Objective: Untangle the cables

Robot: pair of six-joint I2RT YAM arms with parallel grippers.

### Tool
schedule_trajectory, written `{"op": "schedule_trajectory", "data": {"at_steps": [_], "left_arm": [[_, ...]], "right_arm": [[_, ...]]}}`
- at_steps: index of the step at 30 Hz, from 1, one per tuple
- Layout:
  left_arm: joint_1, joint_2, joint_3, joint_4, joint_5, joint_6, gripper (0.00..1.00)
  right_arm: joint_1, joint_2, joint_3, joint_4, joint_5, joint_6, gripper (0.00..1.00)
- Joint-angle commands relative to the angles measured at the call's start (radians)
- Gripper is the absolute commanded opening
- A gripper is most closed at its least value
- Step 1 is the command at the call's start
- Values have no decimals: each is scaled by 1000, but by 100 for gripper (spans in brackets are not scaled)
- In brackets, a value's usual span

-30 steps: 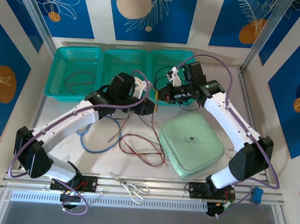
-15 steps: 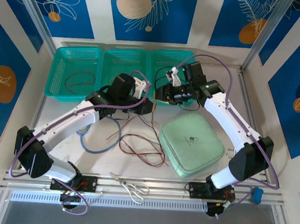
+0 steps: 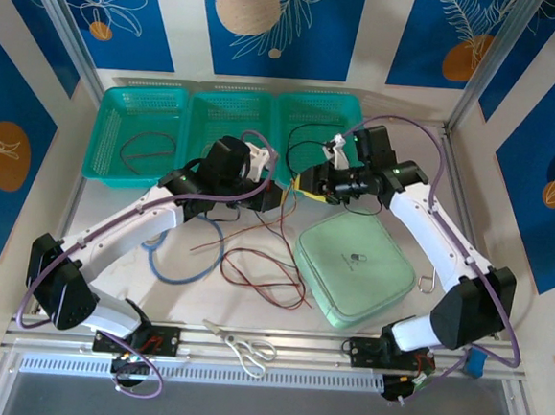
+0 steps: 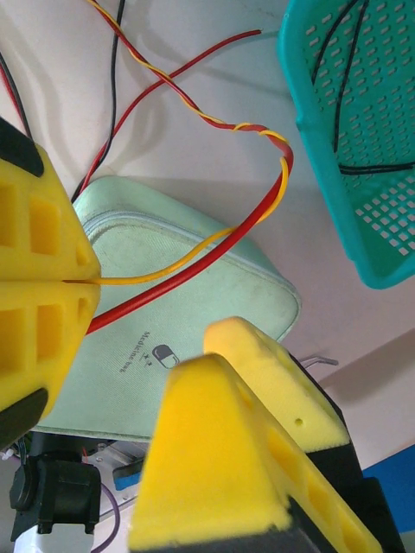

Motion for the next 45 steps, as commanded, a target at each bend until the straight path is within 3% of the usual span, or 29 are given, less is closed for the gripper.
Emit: {"op": "schedule_trajectory", "data": {"at_steps": [1, 22, 27, 31, 42, 45], "left_arm": [[2, 19, 6, 37, 10, -9, 0], [2, 38, -14, 68, 34, -15, 0], [2, 36, -18, 71, 33, -19, 0], [2, 30, -18, 80, 32, -24, 0], [2, 32, -19, 85, 39, -27, 0], [5, 21, -17, 63, -3, -19, 0]], "right_arm": [[-4, -34, -35, 35, -61, 43, 44], [27, 0, -111, 202, -137, 206, 35], [37, 13, -120, 202, -131, 207, 26], [33, 11, -136, 204, -125, 204, 25], [16, 9, -158, 237, -132, 208, 0], [4, -18, -158, 227, -123, 208, 0]]}}
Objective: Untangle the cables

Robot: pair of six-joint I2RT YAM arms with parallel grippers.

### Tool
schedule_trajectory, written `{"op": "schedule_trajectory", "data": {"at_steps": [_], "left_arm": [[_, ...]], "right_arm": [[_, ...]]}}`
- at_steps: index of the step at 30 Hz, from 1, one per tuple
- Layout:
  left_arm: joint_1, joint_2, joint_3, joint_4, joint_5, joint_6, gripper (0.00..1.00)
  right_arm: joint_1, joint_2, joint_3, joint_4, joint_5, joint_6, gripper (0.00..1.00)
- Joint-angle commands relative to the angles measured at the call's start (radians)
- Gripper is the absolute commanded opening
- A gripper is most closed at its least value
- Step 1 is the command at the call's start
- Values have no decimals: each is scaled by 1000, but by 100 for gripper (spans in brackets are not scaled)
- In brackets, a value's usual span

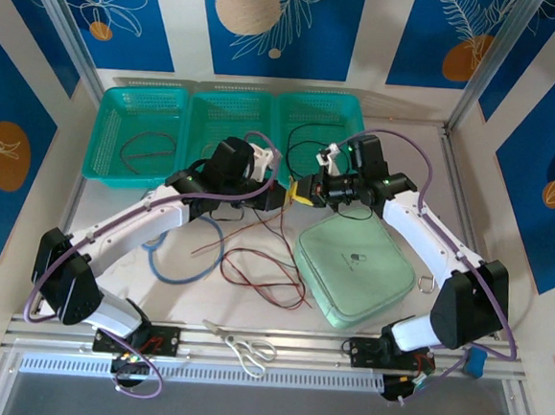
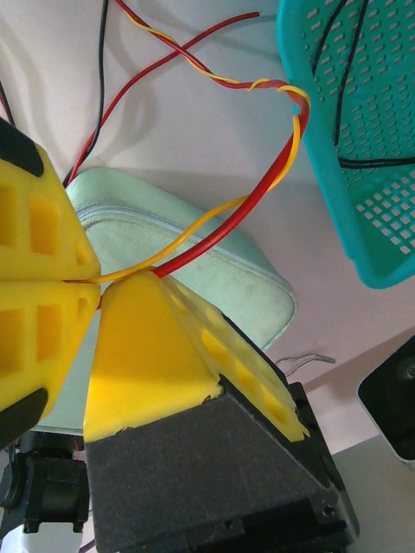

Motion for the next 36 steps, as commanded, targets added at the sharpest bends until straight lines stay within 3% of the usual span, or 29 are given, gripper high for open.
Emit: {"op": "schedule_trajectory", "data": {"at_steps": [1, 16, 26, 33, 36], "left_arm": [[5, -21, -6, 7, -42, 8, 0], [63, -93, 44, -103, -148, 63, 0], [22, -22, 157, -203, -189, 79, 0], [5, 3, 258, -261, -215, 100, 0], [3, 27, 366, -370, -219, 122, 0]], "right_arm": [[-17, -37, -13, -17, -18, -1, 0], [-115, -142, 58, 79, -50, 121, 0], [-127, -100, 156, 252, 79, 249, 0], [-157, -109, 198, 246, 186, 219, 0], [-177, -130, 191, 250, 237, 211, 0]]}}
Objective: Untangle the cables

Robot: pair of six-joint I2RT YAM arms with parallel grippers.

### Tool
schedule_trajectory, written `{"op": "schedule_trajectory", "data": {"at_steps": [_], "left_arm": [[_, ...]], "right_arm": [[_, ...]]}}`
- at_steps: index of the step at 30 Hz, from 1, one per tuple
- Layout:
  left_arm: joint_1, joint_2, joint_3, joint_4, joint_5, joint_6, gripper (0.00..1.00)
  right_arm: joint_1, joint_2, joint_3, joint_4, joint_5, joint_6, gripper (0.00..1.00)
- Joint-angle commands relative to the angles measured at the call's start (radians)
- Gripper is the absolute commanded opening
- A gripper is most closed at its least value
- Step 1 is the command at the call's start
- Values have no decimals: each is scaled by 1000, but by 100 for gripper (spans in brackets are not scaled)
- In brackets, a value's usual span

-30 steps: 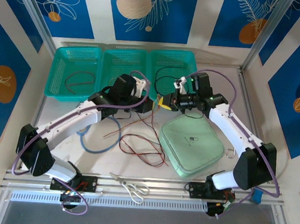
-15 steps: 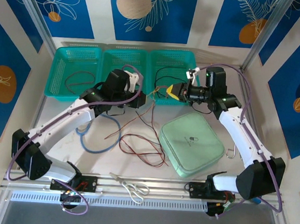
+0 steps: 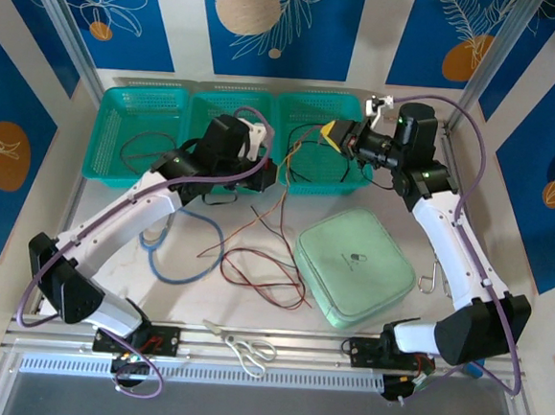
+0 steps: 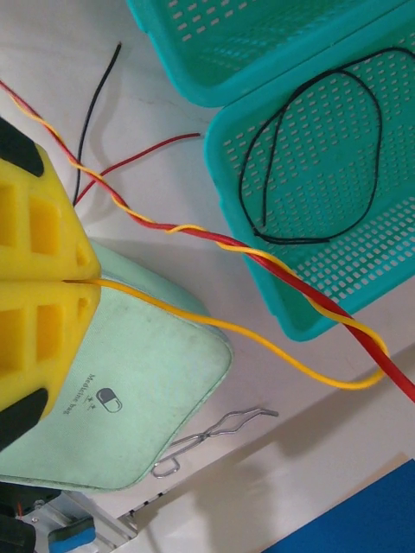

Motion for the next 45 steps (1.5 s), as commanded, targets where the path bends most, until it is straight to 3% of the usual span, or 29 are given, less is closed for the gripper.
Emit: {"op": "schedule_trajectory", "data": {"at_steps": [1, 6, 10, 17, 23, 26, 29, 31, 37, 40, 45], "left_arm": [[-11, 25, 146, -151, -8, 42, 0], [-30, 68, 293, -190, 85, 29, 0], [-16, 48, 343, -275, -22, 68, 0], [63, 5, 413, -337, -14, 88, 0], [81, 2, 430, -341, 57, 81, 0], [80, 17, 422, -336, 91, 68, 0], [81, 29, 425, -326, 124, 59, 0], [82, 35, 434, -325, 132, 57, 0], [83, 53, 455, -342, 155, 56, 0], [84, 50, 446, -340, 158, 54, 0], [83, 48, 433, -328, 166, 45, 0]], "right_arm": [[-23, -30, 23, 31, 104, -16, 0], [-26, -18, 59, 20, 160, -59, 0], [-47, -32, 78, 10, 190, -74, 0], [-86, -79, 102, -3, 228, -100, 0], [-47, -5, 227, -135, 68, -251, 0], [33, 16, 241, -216, 49, -449, 19], [71, -42, 103, -90, 14, -624, 40], [70, -86, 3, 20, -3, -723, 47], [98, -157, -198, 268, -97, -1082, 60], [121, -133, -174, 224, -143, -1204, 62], [162, -70, -96, 159, -206, -1280, 62]]}}
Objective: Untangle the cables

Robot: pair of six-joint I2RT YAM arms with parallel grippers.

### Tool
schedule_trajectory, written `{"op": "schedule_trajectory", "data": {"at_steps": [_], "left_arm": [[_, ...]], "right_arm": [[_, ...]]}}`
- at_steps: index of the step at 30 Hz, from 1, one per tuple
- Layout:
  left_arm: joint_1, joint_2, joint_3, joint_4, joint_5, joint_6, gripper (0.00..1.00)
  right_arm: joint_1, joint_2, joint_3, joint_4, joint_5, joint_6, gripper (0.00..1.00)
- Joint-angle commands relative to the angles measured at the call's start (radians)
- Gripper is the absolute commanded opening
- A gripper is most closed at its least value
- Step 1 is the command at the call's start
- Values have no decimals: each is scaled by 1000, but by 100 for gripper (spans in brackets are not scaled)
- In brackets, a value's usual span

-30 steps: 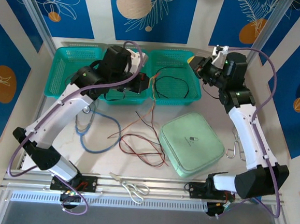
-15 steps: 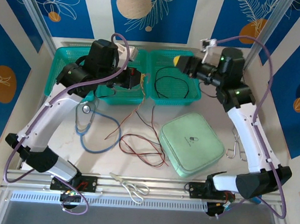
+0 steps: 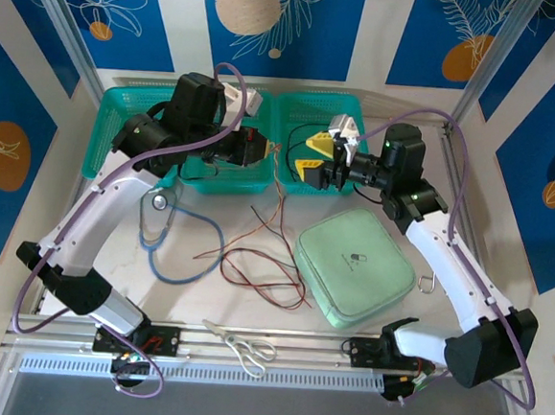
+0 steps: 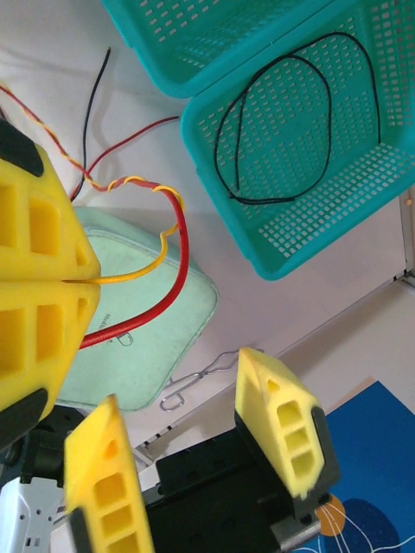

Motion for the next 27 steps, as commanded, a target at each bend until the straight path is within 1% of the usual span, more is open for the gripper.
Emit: {"op": "schedule_trajectory", "data": {"at_steps": [1, 4, 8, 13, 15, 20, 27], "left_arm": [[6, -3, 11, 5, 33, -16, 0], [6, -3, 5, 12, 39, -21, 0], [6, -8, -1, 14, 44, -24, 0], [6, -16, -17, 17, 44, -28, 0], [6, -19, -23, 20, 47, -28, 0], [6, -29, -35, 27, 43, -31, 0], [6, -39, -43, 23, 39, -26, 0]], "right_arm": [[29, 38, 66, -16, -70, -136, 61], [47, 75, 104, -38, -81, -143, 58], [58, 116, 144, -40, -83, -146, 57], [67, 165, 203, -84, -92, -202, 57], [69, 182, 227, -96, -97, -208, 53], [69, 206, 257, -111, -115, -205, 40], [71, 214, 255, -166, -131, -229, 42]]}}
